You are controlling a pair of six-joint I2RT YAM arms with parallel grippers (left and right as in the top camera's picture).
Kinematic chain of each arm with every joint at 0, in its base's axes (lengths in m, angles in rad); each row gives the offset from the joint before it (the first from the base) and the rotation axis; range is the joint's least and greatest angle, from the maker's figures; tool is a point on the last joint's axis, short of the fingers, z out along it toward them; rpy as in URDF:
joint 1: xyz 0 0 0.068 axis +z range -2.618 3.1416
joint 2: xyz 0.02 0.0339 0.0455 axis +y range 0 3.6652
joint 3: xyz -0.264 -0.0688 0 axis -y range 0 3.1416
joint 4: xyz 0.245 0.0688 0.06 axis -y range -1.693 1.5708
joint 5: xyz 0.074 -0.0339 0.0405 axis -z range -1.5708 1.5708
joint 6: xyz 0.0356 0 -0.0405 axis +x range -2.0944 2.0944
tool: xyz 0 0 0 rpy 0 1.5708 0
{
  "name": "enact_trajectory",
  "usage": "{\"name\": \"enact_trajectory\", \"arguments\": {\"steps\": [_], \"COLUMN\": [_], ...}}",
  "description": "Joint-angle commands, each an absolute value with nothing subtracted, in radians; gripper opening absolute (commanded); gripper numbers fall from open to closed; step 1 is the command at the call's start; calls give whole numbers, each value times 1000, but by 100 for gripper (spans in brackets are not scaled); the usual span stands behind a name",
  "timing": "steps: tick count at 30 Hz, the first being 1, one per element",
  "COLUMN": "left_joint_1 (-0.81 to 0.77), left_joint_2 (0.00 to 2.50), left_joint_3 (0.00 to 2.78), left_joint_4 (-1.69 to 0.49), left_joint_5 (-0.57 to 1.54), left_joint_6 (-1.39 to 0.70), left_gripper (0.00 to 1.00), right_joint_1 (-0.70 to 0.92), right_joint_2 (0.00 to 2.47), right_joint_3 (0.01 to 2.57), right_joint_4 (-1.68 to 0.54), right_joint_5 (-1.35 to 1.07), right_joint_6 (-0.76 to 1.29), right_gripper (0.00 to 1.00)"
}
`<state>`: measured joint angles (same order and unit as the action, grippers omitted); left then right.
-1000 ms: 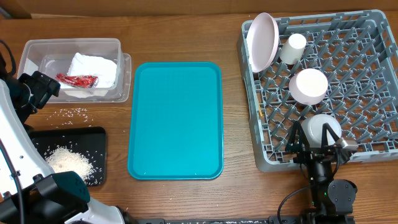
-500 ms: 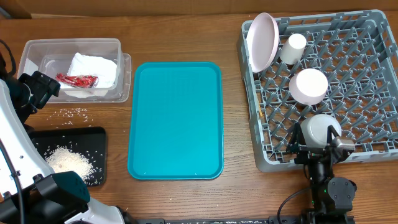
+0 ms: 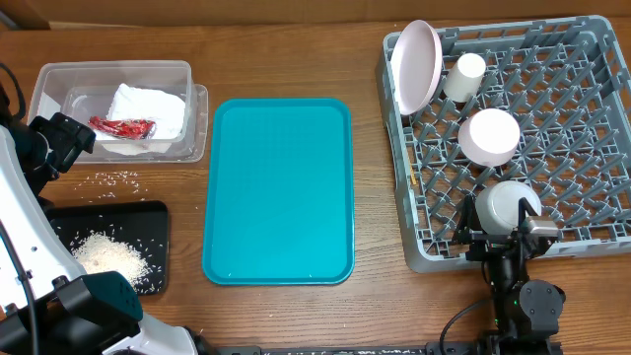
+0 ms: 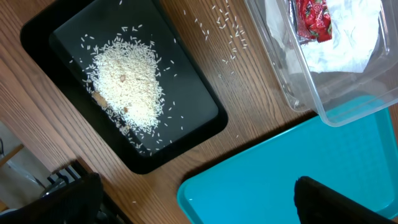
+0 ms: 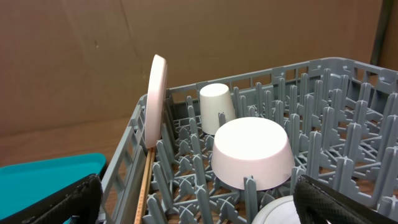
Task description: Sort waste into correct bins and load items into the dishwasher
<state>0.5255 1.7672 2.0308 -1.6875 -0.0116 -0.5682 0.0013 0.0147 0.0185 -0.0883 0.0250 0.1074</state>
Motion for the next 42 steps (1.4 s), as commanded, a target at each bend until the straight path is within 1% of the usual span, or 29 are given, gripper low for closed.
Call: {"name": "enact_trajectory", "arguments": {"steps": [1,31,35,37,40,42], "left_joint_1": [528,529,529,529,522,508], "left_joint_2": [1754,1754,1713,1679,1599,1528], "left_joint_3": [2037,2037,2033,2016,1930,1821], "left_joint_4": [-1690,-1690,-1689,-1686,-1627,-1548], "left_joint_5": [-10,-6,-15,-15,-15,-14], "left_joint_6": [-553,-532,-470,-471,-454,-434], "left_gripper": [100,100,100,100,100,100], "right_joint_1": [-3,-3,-3,-3,-3,-3], "right_joint_2": [3,3,3,3,3,3], "right_joint_3": [8,8,8,8,8,8], "right_joint_4": [-83,-83,-83,-83,-83,-83], "right_joint_5": [17,17,17,17,17,17], "right_joint_6": [101,101,101,101,101,101], "right_gripper": [100,100,100,100,100,100]}}
